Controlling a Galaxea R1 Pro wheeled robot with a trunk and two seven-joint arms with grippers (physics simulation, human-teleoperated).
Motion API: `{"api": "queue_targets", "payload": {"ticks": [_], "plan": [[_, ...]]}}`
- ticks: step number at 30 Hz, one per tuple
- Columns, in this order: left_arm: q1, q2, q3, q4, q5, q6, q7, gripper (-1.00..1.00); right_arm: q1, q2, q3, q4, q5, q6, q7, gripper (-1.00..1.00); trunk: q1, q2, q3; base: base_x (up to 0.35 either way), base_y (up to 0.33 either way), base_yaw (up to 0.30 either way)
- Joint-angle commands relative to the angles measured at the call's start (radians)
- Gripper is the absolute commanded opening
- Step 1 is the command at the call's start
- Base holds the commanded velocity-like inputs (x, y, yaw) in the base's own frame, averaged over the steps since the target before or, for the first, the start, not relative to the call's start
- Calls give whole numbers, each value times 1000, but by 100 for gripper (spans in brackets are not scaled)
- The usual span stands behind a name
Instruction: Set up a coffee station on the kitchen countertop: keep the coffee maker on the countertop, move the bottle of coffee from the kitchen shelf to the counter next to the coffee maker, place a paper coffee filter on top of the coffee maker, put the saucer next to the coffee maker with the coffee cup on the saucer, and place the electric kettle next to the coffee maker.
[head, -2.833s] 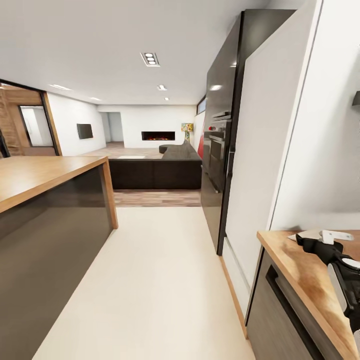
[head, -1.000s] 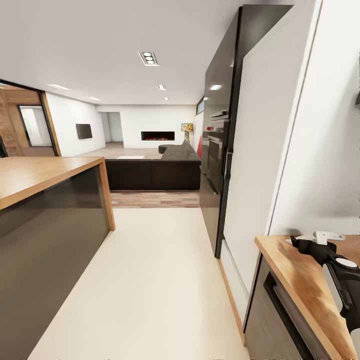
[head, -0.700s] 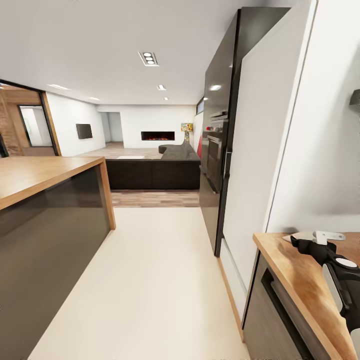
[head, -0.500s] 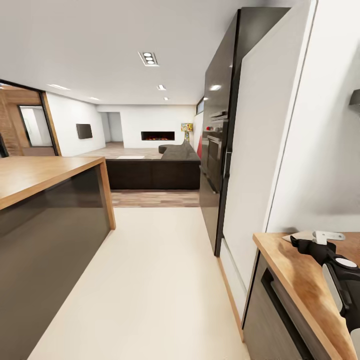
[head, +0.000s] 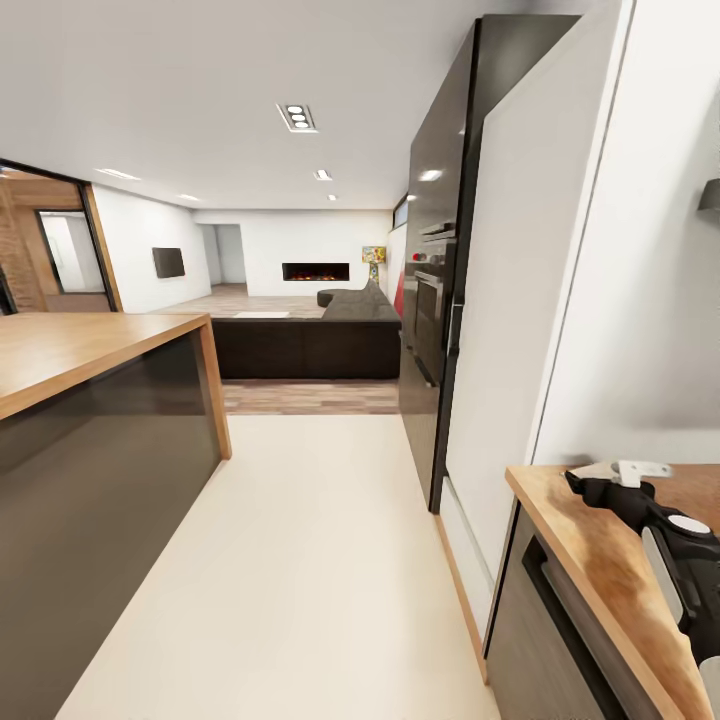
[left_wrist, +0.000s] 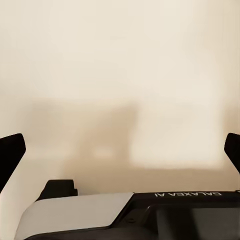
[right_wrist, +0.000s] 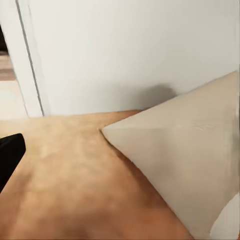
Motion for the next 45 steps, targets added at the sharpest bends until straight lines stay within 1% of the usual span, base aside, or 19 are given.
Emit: {"api": "queue_targets", "payload": {"ticks": [1,2,3,4,8,10,22,31,35,40,45], "plan": [[0,0,1,-1,0,-1,0,100,-1,0,17,-2,0,6,8,100,0,-1,-1,-21,0,0],[0,0,1,-1,0,-2,0,100,-1,0,28,-3,0,6,8,100,0,-1,-1,-48,0,0],[0,0,1,-1,0,-2,0,100,-1,0,47,-3,-1,6,9,100,0,-1,-1,-125,0,0],[0,0,1,-1,0,-2,0,100,-1,0,54,-3,-1,6,9,100,0,-1,-1,-165,0,0],[0,0,0,-1,0,-2,0,100,-1,0,76,-4,-1,7,10,100,0,-1,-1,-182,0,0],[0,0,0,-1,0,-2,0,100,-1,0,80,-4,-1,6,10,100,0,-1,-1,-80,0,0],[0,0,-1,-2,0,-2,0,100,-1,0,84,-5,-1,7,11,100,0,-1,-1,-74,0,0],[0,0,-3,-3,0,-1,0,100,-1,0,87,-6,-2,7,13,100,0,-1,-1,-12,0,0],[0,0,-3,-3,0,-2,0,100,-1,0,88,-7,-1,6,61,100,0,-1,-1,-1,0,0],[0,0,-4,-3,0,-2,0,100,-1,0,87,-7,1,6,80,100,0,-1,-1,0,0,0],[0,0,-4,-3,0,-1,0,100,-1,0,86,-7,3,6,85,100,0,-1,-1,40,-16,0]]}}
